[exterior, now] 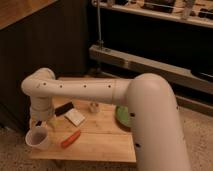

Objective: Pick up the ceramic cup

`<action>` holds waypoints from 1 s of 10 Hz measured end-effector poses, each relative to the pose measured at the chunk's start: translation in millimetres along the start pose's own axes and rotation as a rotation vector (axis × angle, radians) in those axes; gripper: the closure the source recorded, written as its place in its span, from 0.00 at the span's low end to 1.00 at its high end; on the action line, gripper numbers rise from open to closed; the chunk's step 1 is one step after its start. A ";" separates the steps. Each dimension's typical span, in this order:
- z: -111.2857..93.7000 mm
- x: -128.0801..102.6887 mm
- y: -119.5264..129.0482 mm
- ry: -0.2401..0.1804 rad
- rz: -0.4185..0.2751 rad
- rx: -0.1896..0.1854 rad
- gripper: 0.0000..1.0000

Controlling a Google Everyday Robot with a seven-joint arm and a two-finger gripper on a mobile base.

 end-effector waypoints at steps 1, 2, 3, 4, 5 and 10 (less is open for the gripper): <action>2.6 2.8 0.4 0.000 0.004 0.000 0.35; 5.0 6.2 0.8 0.000 0.005 0.001 0.35; 8.6 8.7 1.7 -0.001 0.005 0.002 0.35; 12.8 9.6 2.3 -0.001 0.003 0.000 0.35; 19.4 8.5 2.5 -0.002 0.002 -0.001 0.35; 35.0 13.3 2.8 -0.004 0.000 -0.004 0.35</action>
